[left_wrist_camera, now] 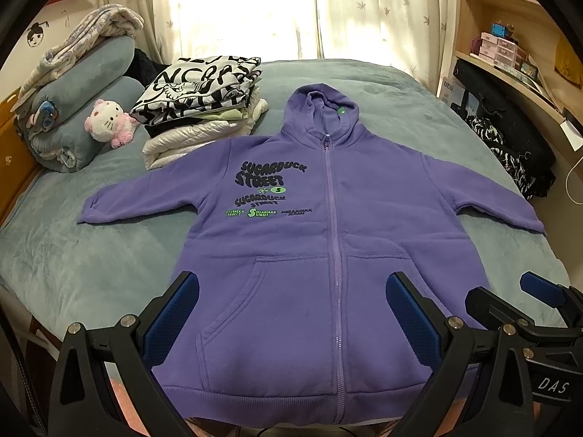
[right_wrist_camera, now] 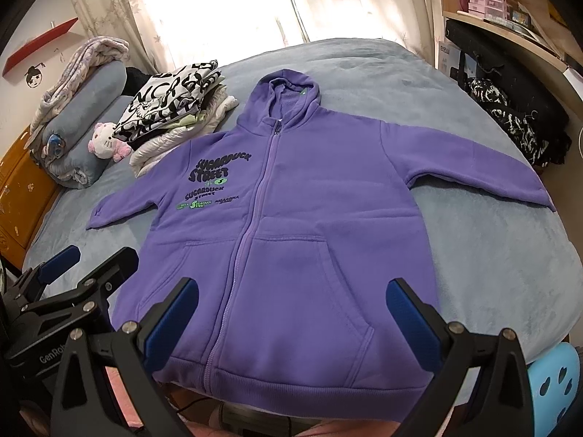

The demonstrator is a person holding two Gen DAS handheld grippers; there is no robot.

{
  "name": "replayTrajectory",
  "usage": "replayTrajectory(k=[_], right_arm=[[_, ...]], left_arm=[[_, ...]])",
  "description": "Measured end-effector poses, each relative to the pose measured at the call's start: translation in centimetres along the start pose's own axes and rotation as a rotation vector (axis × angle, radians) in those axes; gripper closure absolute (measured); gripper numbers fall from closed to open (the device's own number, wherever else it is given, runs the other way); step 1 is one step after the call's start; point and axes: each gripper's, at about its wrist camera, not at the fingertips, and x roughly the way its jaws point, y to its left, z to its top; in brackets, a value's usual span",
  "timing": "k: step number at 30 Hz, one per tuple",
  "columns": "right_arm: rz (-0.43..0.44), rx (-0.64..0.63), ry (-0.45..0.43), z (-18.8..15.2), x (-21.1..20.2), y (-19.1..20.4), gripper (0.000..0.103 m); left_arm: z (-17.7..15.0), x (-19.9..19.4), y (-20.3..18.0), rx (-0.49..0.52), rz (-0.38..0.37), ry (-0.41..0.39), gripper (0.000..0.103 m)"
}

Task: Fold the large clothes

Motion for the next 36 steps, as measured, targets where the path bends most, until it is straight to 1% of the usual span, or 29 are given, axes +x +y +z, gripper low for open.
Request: replayTrajectory(k=[17,27,36], right_arm=[[0.014,0.02,0.026,-0.4,1.5,-0.5,0.0],[0.024,0.039,0.047,-0.3,2.7,-1.2,0.0],[0.037,0.062,0.055,0.0,3.8,-2.6,0.0]], left_arm=[[0.1,0.7,0.0,-0.001,0.003,0.032,0.002],[0.4,1.8,-0.3,0.007,0.004,0.054,0.002],[1.3,3.4,-1.4,0.03,0.005,0.072,0.003]])
